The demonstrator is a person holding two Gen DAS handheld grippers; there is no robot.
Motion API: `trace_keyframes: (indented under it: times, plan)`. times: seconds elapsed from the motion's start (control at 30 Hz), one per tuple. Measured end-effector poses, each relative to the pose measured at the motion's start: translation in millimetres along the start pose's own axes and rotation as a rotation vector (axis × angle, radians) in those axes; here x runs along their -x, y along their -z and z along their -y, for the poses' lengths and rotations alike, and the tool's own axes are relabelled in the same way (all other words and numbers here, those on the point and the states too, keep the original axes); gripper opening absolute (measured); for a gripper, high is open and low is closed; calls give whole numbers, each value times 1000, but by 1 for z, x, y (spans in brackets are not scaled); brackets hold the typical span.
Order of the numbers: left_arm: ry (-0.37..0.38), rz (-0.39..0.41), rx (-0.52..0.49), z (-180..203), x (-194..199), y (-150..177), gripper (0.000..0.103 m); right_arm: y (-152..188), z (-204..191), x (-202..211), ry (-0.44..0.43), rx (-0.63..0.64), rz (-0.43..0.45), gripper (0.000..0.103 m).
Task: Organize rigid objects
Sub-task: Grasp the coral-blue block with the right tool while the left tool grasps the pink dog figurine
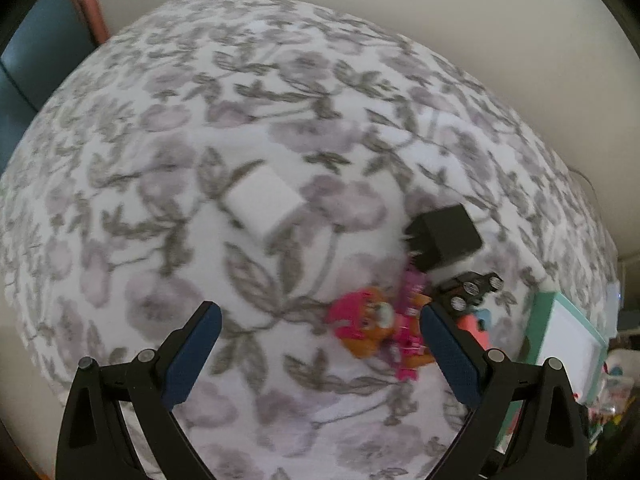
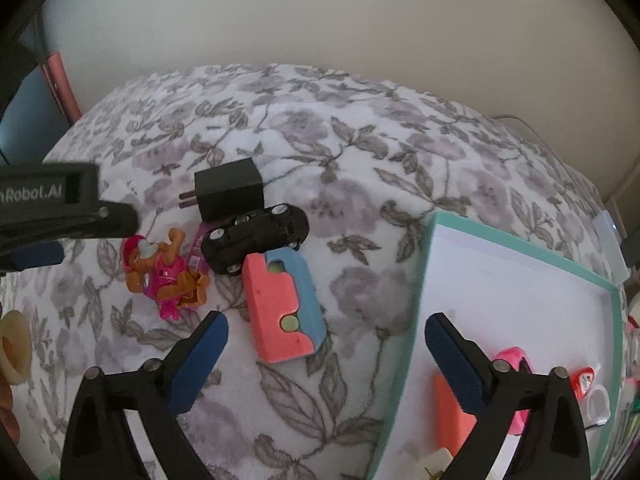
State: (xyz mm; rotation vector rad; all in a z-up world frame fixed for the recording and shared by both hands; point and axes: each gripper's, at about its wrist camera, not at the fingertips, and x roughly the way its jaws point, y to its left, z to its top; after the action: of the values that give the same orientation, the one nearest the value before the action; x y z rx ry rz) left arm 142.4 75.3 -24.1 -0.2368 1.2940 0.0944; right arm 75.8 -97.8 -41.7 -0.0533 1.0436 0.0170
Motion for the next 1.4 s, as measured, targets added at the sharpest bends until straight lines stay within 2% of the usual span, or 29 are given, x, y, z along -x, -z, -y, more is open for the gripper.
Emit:
trace_keyframes:
  times: [0.17, 0.4, 0.67, 0.83, 1.0, 1.07, 1.1, 1.17, 1.27, 1.33, 1.4]
  plan:
    - [30, -39, -27, 12, -15, 4, 99, 0, -10, -7, 29, 59, 11, 93]
    - [46, -69, -39, 21, -29, 7, 99, 1, -17, -15, 15, 89, -1, 82]
    - [31, -80, -48, 29, -38, 6, 99, 1, -15, -26, -1, 72, -19, 73]
    - [-16, -70, -46, 27, -42, 5, 99, 1, -15, -31, -10, 67, -31, 71]
    - [-10, -85, -29, 17, -48, 4, 98, -3, -15, -36, -25, 54, -36, 68]
    - [-14, -92, -37, 18, -51, 5, 95, -4, -15, -37, -29, 47, -38, 68]
    - [-5, -96, -39, 19, -53, 6, 88, -4, -15, -37, -32, 41, -39, 67]
    - [22, -112, -34, 22, -58, 6, 82, -5, -15, -37, -34, 32, -40, 65]
    - [33, -111, -40, 26, -60, 8, 77, -4, -16, -36, -38, 31, -36, 58]
    - [52, -109, -40, 28, -59, 8, 66, -3, -17, -35, -42, 30, -36, 51]
    - [59, -111, -44, 30, -58, 9, 65, -3, -17, -34, -45, 27, -39, 48]
